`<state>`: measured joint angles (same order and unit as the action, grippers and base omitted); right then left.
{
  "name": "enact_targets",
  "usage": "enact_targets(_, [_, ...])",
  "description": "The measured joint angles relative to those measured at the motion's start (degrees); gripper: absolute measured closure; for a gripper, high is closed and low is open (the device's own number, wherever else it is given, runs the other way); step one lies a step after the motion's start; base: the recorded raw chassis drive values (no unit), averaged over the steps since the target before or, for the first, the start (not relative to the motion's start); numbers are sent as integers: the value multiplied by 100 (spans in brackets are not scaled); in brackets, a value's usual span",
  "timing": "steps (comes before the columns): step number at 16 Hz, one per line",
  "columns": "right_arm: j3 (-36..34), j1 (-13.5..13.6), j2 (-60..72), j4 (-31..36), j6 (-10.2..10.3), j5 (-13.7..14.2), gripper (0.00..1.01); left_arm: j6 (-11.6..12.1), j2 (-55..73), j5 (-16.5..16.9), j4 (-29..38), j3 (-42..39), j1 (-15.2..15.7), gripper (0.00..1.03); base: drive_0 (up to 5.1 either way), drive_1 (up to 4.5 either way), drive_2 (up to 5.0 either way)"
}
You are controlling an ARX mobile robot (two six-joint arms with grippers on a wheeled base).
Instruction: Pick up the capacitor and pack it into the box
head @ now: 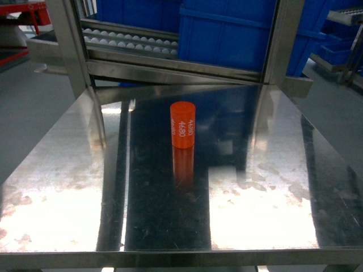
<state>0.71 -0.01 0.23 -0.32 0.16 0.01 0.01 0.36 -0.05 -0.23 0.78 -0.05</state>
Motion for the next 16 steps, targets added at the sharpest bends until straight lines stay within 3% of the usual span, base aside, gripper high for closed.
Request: enact_targets(16, [0, 0, 0, 0, -2, 0, 3, -2, 0, 0, 2, 0, -2, 5, 0, 0, 0])
